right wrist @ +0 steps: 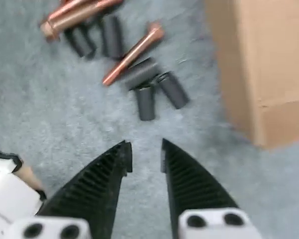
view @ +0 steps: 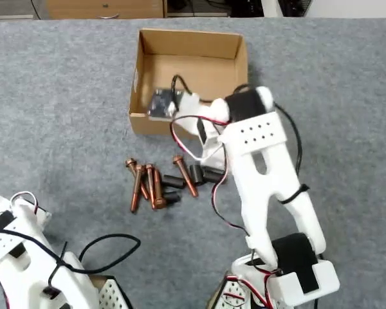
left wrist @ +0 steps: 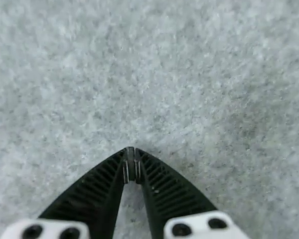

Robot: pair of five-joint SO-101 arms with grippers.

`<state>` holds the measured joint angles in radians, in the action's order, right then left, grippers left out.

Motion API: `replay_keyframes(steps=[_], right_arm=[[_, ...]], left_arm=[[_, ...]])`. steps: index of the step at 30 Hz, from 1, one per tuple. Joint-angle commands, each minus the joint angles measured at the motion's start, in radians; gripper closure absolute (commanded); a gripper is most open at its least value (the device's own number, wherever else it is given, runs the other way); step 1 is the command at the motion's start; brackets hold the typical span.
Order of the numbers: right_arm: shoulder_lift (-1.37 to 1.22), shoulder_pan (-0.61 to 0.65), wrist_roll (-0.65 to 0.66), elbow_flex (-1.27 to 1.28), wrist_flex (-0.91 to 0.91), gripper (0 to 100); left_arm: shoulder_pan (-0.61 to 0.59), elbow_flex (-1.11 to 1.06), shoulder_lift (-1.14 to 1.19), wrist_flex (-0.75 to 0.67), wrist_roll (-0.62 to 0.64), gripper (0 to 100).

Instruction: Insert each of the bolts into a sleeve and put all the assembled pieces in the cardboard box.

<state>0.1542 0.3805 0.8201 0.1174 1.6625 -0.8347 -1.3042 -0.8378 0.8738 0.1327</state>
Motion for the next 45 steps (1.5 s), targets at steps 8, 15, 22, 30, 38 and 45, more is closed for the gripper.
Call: replay_keyframes(steps=[8, 15, 22, 30, 38, 45], right_arm=[[0.001, 0.013, 0.06, 0.398, -0.29, 92.5], [-0.001, 0.013, 0.086, 0.484, -0.411, 92.6], [-0.001, 0.008, 0.195, 0.509, -0.493, 92.6], [-0.018, 0.007, 0.229, 0.503, -0.526, 92.6], [-0.209, -0.004, 0.229, 0.493, -0.637, 92.8], [-0.34, -0.01, 0.229, 0.397, -0.649, 92.8]], left_arm=[[0.002, -0.04, -0.076, -0.021, 0.009, 98], [0.0, -0.055, -0.079, -0.018, 0.009, 98], [0.0, -0.06, -0.079, -0.018, 0.009, 98], [0.0, -0.06, -0.079, -0.023, 0.009, 98], [0.002, -0.06, -0.079, -0.025, 0.009, 98], [0.002, -0.06, -0.079, -0.025, 0.009, 98]])
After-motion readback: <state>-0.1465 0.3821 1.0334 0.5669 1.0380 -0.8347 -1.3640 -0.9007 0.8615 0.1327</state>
